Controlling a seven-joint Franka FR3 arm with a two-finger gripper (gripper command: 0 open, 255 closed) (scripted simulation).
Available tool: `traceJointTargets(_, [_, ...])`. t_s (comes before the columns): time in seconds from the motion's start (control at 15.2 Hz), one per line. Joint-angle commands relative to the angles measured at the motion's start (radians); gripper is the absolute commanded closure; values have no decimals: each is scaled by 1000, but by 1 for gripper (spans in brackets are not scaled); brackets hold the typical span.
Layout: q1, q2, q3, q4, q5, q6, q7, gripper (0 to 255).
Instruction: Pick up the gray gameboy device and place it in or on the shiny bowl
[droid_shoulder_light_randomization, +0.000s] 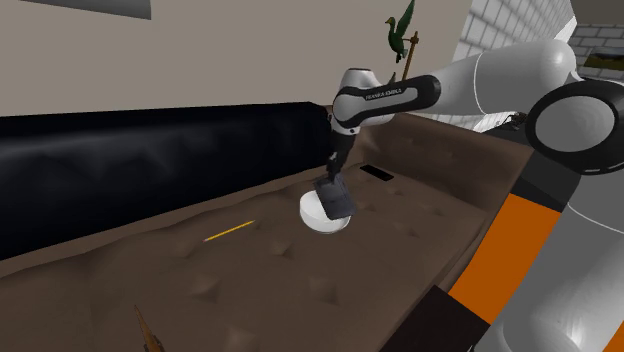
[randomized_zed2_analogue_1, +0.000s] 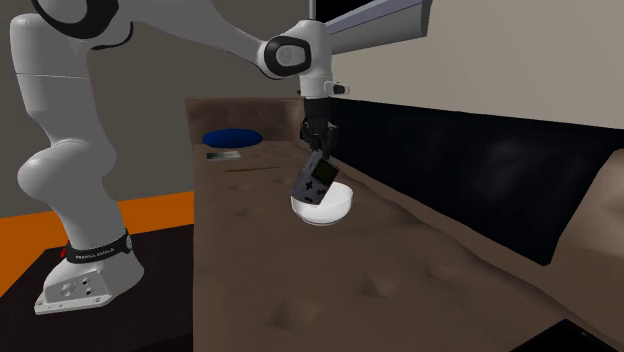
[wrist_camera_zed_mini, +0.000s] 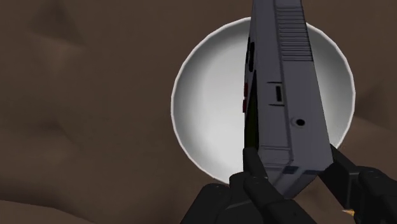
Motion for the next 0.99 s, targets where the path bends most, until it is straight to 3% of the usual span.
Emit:
traceJointTargets(0.0, [-4,9,-4,-12,-2,-27,-1,255])
traceJointTargets(0.2, [-4,9,-3,-12,-2,-27,-1,255])
traceJointTargets(0.26, [-5,6,-3,-15,-2,-28,-2,0])
traceJointTargets(0.59, [-4,9,-3,-12,-2,-27,-1,0])
traceJointTargets(0.92, [-4,-17,-3,84,-3,-149,-1,0])
